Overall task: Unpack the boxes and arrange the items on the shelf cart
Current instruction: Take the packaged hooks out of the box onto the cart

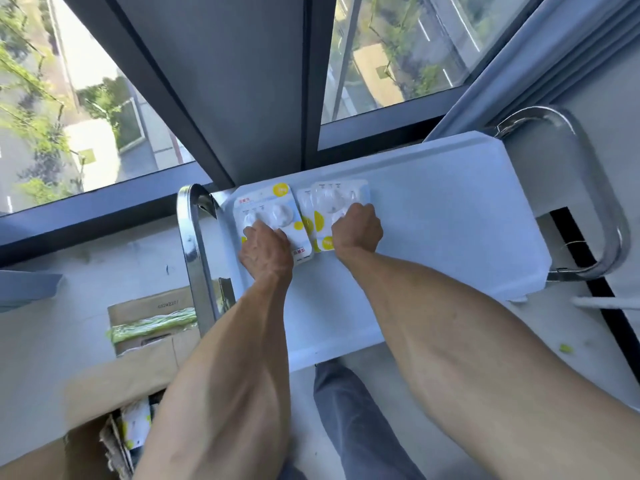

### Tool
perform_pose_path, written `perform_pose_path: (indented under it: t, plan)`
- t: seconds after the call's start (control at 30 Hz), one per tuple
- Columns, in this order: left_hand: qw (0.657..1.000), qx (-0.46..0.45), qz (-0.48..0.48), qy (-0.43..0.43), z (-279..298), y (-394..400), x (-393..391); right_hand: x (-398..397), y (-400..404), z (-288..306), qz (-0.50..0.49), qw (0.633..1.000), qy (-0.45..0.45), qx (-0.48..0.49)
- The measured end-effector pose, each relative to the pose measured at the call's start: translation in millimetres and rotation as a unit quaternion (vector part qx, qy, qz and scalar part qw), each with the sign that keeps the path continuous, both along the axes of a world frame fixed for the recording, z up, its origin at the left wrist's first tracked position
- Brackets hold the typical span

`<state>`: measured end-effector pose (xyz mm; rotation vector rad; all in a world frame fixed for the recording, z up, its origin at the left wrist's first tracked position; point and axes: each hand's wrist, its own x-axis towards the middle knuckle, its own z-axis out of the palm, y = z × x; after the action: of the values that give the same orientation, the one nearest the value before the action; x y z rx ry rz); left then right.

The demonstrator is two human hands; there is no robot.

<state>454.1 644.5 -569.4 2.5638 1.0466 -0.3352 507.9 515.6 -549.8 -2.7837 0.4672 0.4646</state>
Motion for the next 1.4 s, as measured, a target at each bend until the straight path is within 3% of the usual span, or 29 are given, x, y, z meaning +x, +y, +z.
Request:
perform_pose_path:
  t: [0.47, 0.77, 0.97, 1.2, 1.4]
  plan:
    - [1.000, -0.007, -0.024, 0.013, 21.2, 4.6, -14.5, -17.5, 18.0, 11.2, -0.049, 0.998, 0.024, -0.034]
    - [0.987, -0.037, -0.105, -0.117, 95.1, 23.8, -72.4, -94.4, 56.6, 61.2, -0.063, 0.998, 0.005, 0.022]
    - [0.979, -0.027, -0.087, -0.181, 122.2, 69.5, -172.1, -195.1, 96.6, 99.8, -0.101, 0.992, -0.033, 0.065]
    - [0.997, -0.007, -0.021, -0.075, 100.9, 157.6, -339.5, -341.3, 176.8, 103.7, -0.056, 0.990, -0.070, 0.113]
    - [0.995, -0.045, 0.077, 0.050, 43.2, 200.2, -441.0, -423.4, 235.1, 38.3, 0.082, 0.988, 0.094, 0.091]
